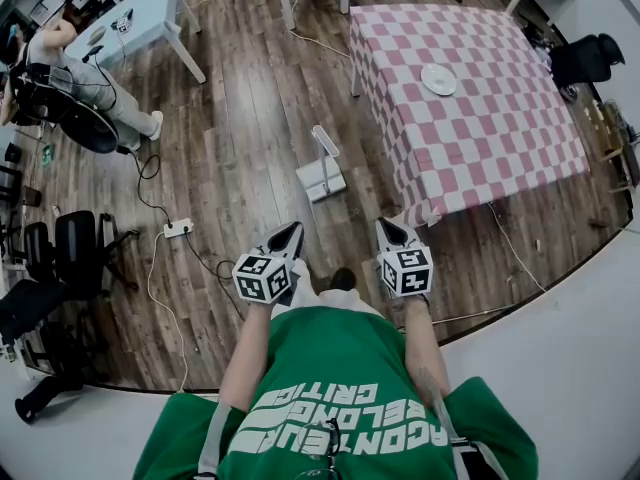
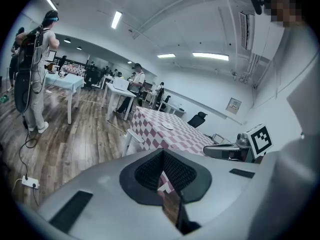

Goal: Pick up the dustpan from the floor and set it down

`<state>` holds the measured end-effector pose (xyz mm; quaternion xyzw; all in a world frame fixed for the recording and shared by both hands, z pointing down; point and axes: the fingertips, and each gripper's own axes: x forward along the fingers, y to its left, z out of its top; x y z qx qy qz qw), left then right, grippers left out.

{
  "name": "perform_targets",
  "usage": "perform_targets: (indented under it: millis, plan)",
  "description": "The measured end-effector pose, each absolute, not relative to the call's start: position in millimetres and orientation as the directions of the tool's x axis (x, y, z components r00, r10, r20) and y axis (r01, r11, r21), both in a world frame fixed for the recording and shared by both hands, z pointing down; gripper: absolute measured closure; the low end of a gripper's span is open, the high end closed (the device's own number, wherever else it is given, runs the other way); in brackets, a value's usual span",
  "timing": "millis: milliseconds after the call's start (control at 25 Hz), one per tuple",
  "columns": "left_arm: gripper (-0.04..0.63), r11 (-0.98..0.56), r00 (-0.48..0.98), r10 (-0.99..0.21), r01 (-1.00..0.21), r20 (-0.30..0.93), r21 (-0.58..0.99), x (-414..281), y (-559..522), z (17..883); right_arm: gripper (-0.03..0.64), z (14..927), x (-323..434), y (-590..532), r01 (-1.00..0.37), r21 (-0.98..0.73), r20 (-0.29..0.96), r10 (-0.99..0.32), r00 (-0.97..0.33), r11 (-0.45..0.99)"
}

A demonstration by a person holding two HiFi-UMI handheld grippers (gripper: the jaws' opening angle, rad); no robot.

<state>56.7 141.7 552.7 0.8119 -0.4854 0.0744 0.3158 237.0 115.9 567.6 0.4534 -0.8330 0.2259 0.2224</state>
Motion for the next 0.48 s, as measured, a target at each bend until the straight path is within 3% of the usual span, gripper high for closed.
perform_targets:
  millis: [480]
  plan:
    - [0.6, -0.325, 0.52, -0.738, -0.832, 0.431, 0.449, 19.4, 100.5, 555.6, 0.609, 575.4, 220.9, 82.9, -0.876, -0.179, 0.588, -0.665, -0.46, 0.447]
